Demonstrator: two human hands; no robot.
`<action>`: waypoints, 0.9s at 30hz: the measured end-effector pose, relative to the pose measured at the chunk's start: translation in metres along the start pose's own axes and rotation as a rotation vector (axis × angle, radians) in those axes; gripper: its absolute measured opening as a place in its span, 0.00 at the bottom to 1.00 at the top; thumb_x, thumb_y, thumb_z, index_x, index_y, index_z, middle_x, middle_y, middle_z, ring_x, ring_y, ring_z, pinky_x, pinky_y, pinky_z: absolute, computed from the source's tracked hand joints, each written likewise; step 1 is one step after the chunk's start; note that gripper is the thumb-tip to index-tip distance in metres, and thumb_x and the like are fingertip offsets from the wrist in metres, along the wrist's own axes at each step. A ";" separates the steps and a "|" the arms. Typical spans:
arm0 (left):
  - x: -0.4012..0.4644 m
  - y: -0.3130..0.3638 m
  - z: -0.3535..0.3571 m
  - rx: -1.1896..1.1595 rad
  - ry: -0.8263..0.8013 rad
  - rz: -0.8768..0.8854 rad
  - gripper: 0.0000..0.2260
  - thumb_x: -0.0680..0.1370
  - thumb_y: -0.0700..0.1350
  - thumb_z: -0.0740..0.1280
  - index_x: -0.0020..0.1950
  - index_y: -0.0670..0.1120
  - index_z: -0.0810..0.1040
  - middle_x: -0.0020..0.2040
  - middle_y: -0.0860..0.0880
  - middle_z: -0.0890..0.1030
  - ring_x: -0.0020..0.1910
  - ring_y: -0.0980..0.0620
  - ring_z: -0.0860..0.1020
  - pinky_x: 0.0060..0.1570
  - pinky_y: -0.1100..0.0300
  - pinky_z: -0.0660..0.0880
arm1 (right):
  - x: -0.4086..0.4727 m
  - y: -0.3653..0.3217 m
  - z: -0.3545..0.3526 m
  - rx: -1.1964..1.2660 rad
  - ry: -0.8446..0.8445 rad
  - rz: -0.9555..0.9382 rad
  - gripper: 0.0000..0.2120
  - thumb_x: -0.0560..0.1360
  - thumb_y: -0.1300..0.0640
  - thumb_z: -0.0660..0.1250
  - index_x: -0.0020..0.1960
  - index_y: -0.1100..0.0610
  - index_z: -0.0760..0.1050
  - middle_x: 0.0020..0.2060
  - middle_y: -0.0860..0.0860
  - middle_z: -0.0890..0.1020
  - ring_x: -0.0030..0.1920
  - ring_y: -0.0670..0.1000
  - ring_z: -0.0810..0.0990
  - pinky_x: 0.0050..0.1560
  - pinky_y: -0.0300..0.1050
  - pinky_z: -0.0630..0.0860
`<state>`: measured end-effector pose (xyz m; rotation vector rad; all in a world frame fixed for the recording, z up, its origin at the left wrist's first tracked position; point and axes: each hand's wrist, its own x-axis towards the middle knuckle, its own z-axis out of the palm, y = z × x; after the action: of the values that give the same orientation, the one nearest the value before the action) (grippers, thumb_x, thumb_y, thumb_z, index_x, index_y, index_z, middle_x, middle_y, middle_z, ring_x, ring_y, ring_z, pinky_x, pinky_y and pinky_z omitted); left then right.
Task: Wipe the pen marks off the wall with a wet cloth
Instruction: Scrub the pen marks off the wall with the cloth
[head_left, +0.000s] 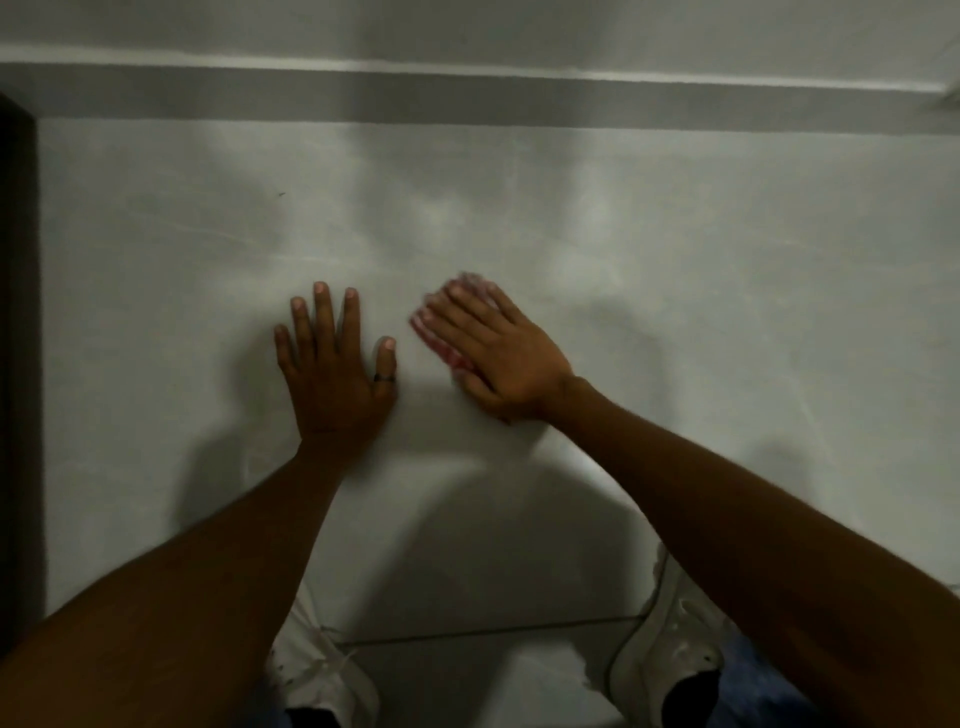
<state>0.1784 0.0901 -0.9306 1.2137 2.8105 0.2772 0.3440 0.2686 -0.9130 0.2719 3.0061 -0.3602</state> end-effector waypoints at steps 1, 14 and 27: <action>0.000 0.000 0.000 -0.006 -0.008 -0.004 0.32 0.86 0.60 0.56 0.88 0.48 0.61 0.88 0.40 0.59 0.87 0.35 0.56 0.85 0.33 0.53 | -0.011 0.009 0.000 0.008 0.029 0.047 0.34 0.82 0.46 0.56 0.86 0.53 0.56 0.85 0.55 0.61 0.87 0.58 0.54 0.85 0.63 0.53; -0.002 -0.004 0.011 0.014 -0.014 -0.008 0.32 0.86 0.60 0.57 0.88 0.48 0.60 0.88 0.40 0.59 0.87 0.35 0.57 0.84 0.33 0.54 | -0.035 -0.066 0.000 0.352 0.077 0.790 0.41 0.74 0.66 0.64 0.85 0.55 0.57 0.86 0.58 0.54 0.87 0.64 0.45 0.86 0.66 0.42; 0.048 0.032 -0.198 -1.250 -1.101 -1.024 0.42 0.79 0.78 0.53 0.79 0.50 0.73 0.75 0.42 0.77 0.73 0.34 0.76 0.67 0.33 0.78 | 0.006 -0.126 -0.208 2.349 0.401 1.278 0.20 0.82 0.62 0.51 0.70 0.63 0.71 0.54 0.61 0.81 0.54 0.61 0.80 0.62 0.59 0.76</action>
<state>0.1418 0.1195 -0.7297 -0.3393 1.3809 0.7496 0.2981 0.1992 -0.6842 1.8683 0.2802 -2.8855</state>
